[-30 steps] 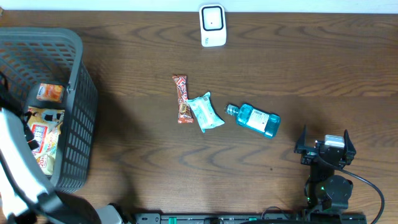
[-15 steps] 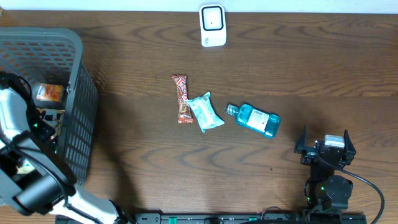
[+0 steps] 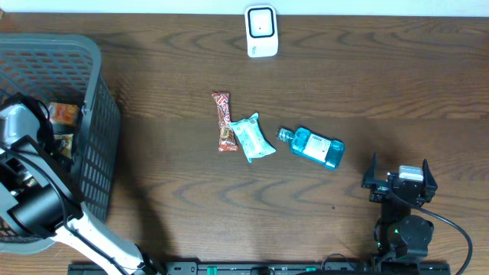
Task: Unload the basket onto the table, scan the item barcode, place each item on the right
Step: 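Reach into the basket toward the large cream wipes pack with left gripper, then grasp the cream wipes pack with the left gripper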
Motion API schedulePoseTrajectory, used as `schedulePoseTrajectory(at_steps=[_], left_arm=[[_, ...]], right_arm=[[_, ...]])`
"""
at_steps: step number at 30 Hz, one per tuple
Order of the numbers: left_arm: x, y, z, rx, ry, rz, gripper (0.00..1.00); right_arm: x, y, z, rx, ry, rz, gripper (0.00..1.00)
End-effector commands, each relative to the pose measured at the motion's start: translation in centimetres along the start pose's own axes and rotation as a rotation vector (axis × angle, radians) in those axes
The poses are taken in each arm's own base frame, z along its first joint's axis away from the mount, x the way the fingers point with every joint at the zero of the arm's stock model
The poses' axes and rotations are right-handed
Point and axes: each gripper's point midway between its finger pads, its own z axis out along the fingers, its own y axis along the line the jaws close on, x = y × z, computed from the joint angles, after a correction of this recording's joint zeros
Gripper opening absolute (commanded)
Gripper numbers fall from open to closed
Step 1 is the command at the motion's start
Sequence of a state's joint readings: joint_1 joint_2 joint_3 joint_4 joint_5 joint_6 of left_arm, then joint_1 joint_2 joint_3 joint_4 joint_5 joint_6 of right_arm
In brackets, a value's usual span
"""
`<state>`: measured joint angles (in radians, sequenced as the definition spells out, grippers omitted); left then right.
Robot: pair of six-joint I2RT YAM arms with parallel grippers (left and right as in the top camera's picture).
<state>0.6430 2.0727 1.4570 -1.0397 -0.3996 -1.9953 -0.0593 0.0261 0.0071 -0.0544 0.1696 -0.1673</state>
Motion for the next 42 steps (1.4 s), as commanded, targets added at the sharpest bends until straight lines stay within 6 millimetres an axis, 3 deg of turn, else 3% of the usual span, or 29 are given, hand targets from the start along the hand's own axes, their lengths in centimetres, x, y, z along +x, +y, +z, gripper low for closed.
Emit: schedulePoseTrajectory(at_steps=[1, 6, 11, 16, 19, 22, 26, 29, 32, 36, 39, 42], left_arm=[[1.7, 3.7, 4.2, -0.182, 0.003, 0.136, 0.24], [1.6, 2.9, 3.1, -0.146, 0.030, 0.204, 0.08], [1.4, 1.0, -0.6, -0.036, 0.122, 0.340, 0.08], [-2.0, -0.9, -8.5, 0.216, 0.188, 0.350, 0.08], [-4.7, -1.8, -14.2, 0.435, 0.218, 0.362, 0.08], [-8.3, -1.4, -20.6, 0.674, 0.234, 0.338, 0.08], [-13.0, 1.7, -27.5, 0.928, 0.297, 0.245, 0.08], [-13.6, 5.3, -31.9, 1.086, 0.464, 0.266, 0.08], [-11.9, 9.5, -35.7, 1.222, 0.661, 0.424, 0.08], [-8.0, 16.3, -40.0, 1.368, 0.920, 0.788, 0.08], [-5.6, 19.8, -41.0, 1.432, 0.974, 1.027, 0.08], [-2.9, 22.3, -40.9, 1.477, 0.929, 1.240, 0.08]], right_arm=[[0.2, -0.1, 0.0, 0.006, 0.005, -0.010, 0.99], [0.2, -0.1, 0.0, 0.006, 0.005, -0.010, 0.99], [0.1, -0.1, 0.0, 0.006, 0.004, -0.010, 0.99], [0.2, -0.1, 0.0, 0.006, 0.005, -0.010, 0.99], [0.2, -0.1, 0.0, 0.006, 0.005, -0.010, 0.99], [0.2, -0.1, 0.0, 0.006, 0.005, -0.010, 0.99], [0.2, -0.1, 0.0, 0.006, 0.005, -0.010, 0.99], [0.2, -0.1, 0.0, 0.006, 0.005, -0.010, 0.99], [0.2, -0.1, 0.0, 0.006, 0.005, -0.010, 0.99], [0.2, -0.1, 0.0, 0.006, 0.005, -0.010, 0.99], [0.2, -0.1, 0.0, 0.006, 0.005, -0.010, 0.99], [0.2, -0.1, 0.0, 0.006, 0.005, -0.010, 0.99]])
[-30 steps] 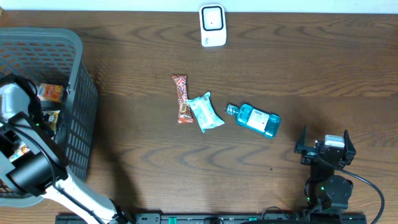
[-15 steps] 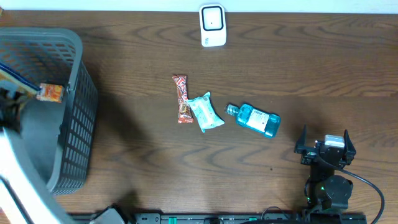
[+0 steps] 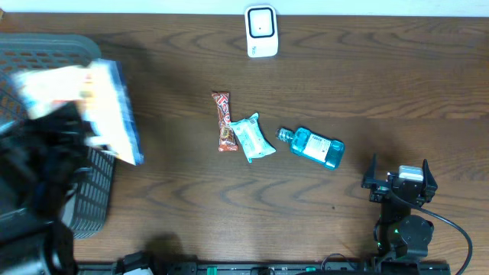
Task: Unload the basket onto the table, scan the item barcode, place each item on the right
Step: 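Grasp the cream wipes pack with the left gripper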
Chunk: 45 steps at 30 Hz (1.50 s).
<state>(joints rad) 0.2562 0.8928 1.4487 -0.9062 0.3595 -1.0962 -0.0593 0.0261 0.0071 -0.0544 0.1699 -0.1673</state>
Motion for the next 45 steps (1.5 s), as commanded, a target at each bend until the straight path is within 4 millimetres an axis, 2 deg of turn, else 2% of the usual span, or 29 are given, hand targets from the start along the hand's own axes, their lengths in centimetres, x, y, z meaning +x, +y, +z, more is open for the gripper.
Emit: schedulePoseTrajectory(at_steps=[1, 4, 5, 8, 11, 15, 18, 22, 24, 27, 33, 38, 42, 45], left_arm=[[4.6, -0.4, 2.0, 0.017, 0.177, 0.266, 0.08], [8.6, 0.6, 4.5, -0.031, 0.285, 0.457, 0.08], [11.9, 1.4, 6.2, -0.063, 0.380, 0.564, 0.08], [17.4, 3.2, 8.9, -0.116, 0.527, 0.772, 0.08], [21.1, 6.3, 11.1, -0.236, 0.609, 0.902, 0.08], [24.5, 10.8, 13.4, -0.445, 0.658, 0.868, 0.07], [25.9, 14.4, 14.1, -0.634, 0.659, 0.747, 0.07], [25.9, 18.8, 13.5, -0.914, 0.584, 0.560, 0.08], [25.9, 20.4, 13.4, -1.016, 0.529, 0.475, 0.07], [26.4, 22.0, 14.3, -1.080, 0.480, 0.408, 0.08], [29.5, 24.1, 17.2, -1.087, 0.529, 0.341, 0.09], [30.9, 25.2, 19.3, -1.071, 0.522, 0.306, 0.12], [31.7, 24.7, 20.9, -1.000, 0.528, 0.305, 0.13], [32.7, 23.2, 22.8, -0.863, 0.582, 0.385, 0.12]], right_arm=[[0.1, -0.1, 0.0, 0.005, 0.005, -0.010, 0.99], [0.1, -0.1, 0.0, 0.005, 0.005, -0.010, 0.99], [0.1, -0.1, 0.0, 0.005, 0.004, -0.010, 0.99], [0.1, -0.1, 0.0, 0.005, 0.004, -0.010, 0.99], [0.1, -0.1, 0.0, 0.005, 0.004, -0.010, 0.99], [0.1, -0.1, 0.0, 0.005, 0.004, -0.010, 0.99], [0.1, -0.1, 0.0, 0.005, 0.005, -0.010, 0.99], [0.1, -0.1, 0.0, 0.005, 0.005, -0.010, 0.99], [0.1, -0.1, 0.0, 0.005, 0.004, -0.010, 0.99], [0.1, -0.1, 0.0, 0.005, 0.005, -0.010, 0.99], [0.1, -0.1, 0.0, 0.005, 0.005, -0.010, 0.99], [0.1, -0.1, 0.0, 0.005, 0.005, -0.010, 0.99], [0.1, -0.1, 0.0, 0.005, 0.004, -0.010, 0.99], [0.1, -0.1, 0.0, 0.005, 0.005, -0.010, 0.99]])
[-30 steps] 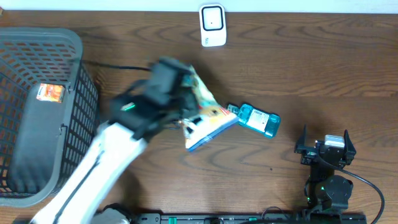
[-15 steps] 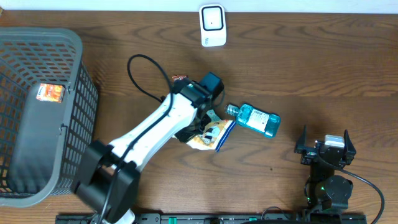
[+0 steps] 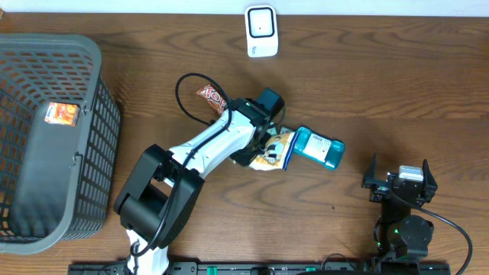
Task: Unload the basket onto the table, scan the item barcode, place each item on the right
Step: 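Grasp the cream wipes pack with the left gripper, then lift the wipes pack out and hold it toward the scanner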
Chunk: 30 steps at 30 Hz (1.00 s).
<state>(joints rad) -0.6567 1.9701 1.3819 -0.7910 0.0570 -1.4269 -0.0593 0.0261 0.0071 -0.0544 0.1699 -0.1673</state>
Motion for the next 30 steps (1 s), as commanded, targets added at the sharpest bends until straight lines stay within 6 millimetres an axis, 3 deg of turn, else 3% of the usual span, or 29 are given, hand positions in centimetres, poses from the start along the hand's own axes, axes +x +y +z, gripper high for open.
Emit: schedulePoseTrajectory(at_steps=[1, 7, 11, 12, 13, 14, 16, 19, 21, 22, 24, 25, 30], left_arm=[[0.1, -2.1, 0.4, 0.079, -0.001, 0.143, 0.12], [-0.1, -1.0, -0.3, 0.041, -0.010, 0.217, 0.17], [-1.7, 0.3, -2.0, 0.000, -0.103, 0.215, 0.39], [-2.2, 0.4, -2.6, 0.000, -0.135, 0.216, 0.52], [-2.6, 0.5, -3.3, 0.004, -0.162, 0.226, 0.73], [-2.9, 0.4, -4.0, 0.013, -0.182, 0.245, 0.80], [-3.4, 0.2, -5.4, 0.036, -0.216, 0.291, 0.87], [-3.8, -0.1, -7.5, 0.083, -0.250, 0.323, 0.88], [-3.8, -0.2, -8.8, 0.114, -0.265, 0.337, 0.84], [-3.8, -0.3, -9.5, 0.132, -0.269, 0.335, 0.69], [-3.8, -0.4, -10.5, 0.159, -0.276, 0.331, 0.13], [-3.8, -0.4, -10.8, 0.168, -0.278, 0.329, 0.08], [-3.6, -0.1, -10.1, 0.145, -0.266, 0.335, 0.07]], right_arm=[[0.1, -0.1, 0.0, 0.005, 0.005, -0.010, 0.99], [0.1, -0.1, 0.0, 0.005, 0.005, -0.010, 0.99], [0.2, -0.1, 0.0, 0.005, 0.005, -0.010, 0.99], [0.2, -0.1, 0.0, 0.005, 0.005, -0.010, 0.99], [0.2, -0.1, 0.0, 0.005, 0.005, -0.010, 0.99], [0.1, -0.1, 0.0, 0.005, 0.005, -0.010, 0.99], [0.1, -0.1, 0.0, 0.005, 0.005, -0.010, 0.99], [0.2, -0.1, 0.0, 0.005, 0.005, -0.010, 0.99], [0.1, -0.1, 0.0, 0.005, 0.005, -0.010, 0.99], [0.2, -0.1, 0.0, 0.005, 0.005, -0.010, 0.99], [0.2, -0.1, 0.0, 0.005, 0.005, -0.010, 0.99], [0.2, -0.1, 0.0, 0.005, 0.005, -0.010, 0.99], [0.2, -0.1, 0.0, 0.005, 0.005, -0.010, 0.99]])
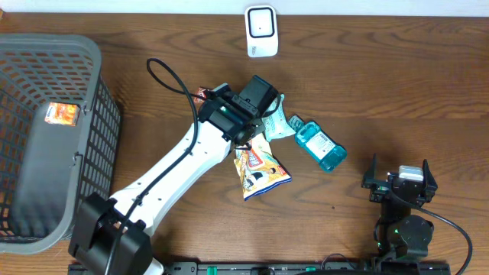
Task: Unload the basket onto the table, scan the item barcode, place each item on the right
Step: 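Lift the wipes pack out and hold it toward the scanner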
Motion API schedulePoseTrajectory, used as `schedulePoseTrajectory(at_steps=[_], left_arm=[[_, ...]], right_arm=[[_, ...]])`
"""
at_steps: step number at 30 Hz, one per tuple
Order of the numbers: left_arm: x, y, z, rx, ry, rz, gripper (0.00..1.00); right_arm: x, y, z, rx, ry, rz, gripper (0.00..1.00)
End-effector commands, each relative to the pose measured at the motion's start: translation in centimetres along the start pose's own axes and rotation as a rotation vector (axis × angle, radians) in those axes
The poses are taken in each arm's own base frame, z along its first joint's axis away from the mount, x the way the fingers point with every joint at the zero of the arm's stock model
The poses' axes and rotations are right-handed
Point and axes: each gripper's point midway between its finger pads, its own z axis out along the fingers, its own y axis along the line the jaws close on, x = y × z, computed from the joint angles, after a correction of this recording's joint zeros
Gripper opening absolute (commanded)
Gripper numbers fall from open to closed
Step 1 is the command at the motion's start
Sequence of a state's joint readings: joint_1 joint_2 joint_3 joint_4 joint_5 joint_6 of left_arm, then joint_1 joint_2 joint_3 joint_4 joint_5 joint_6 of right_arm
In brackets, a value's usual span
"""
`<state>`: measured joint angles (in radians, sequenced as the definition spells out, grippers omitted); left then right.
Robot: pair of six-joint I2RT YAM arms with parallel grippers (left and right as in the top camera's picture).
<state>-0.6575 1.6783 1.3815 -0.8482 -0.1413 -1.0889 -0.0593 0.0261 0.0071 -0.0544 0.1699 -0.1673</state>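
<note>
The white barcode scanner [260, 31] stands at the far edge of the table. A colourful snack bag [261, 169] lies flat at mid table. My left gripper [250, 136] hangs just over the bag's top end; the wrist hides its fingers, so its state and any hold on the bag do not show. A teal packet [280, 126] lies just to its right, with a blue bottle [322, 147] beyond that. A candy bar [202, 93] peeks out from behind the arm. My right gripper [399, 171] rests open at the near right.
A grey mesh basket [92, 92] fills the left side, with an orange packet [61, 113] inside it. The left arm's cable loops above the table near the candy bar.
The left gripper has drawn back to the upper left. The snack bag now lies flat, lower down on the table. The teal packet shows again, and the bottle has turned with its cap up-left.
The left arm first reached into the basket, while the candy bar, teal packet and bottle lay in a row. Then it was above the basket with a snack bag. Later the bag was among the row, shifting the candy bar. Now the bag lies on the table.
</note>
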Motion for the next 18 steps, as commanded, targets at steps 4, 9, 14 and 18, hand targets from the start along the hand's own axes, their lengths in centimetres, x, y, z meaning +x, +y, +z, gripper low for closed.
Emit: schedulePoseTrajectory(at_steps=[4, 9, 14, 18], left_arm=[[2.2, 0.6, 1.7, -0.055, 0.077, 0.051, 0.07], [4.9, 0.8, 3.4, -0.092, 0.145, 0.090, 0.07], [6.3, 2.2, 6.0, -0.176, 0.180, 0.098, 0.08], [6.6, 3.3, 9.0, -0.247, 0.185, 0.101, 0.17]], right_arm=[[0.1, -0.1, 0.0, 0.005, 0.005, -0.010, 0.99], [0.2, -0.1, 0.0, 0.005, 0.005, -0.010, 0.99], [0.1, -0.1, 0.0, 0.005, 0.005, -0.010, 0.99], [0.2, -0.1, 0.0, 0.005, 0.005, -0.010, 0.99]])
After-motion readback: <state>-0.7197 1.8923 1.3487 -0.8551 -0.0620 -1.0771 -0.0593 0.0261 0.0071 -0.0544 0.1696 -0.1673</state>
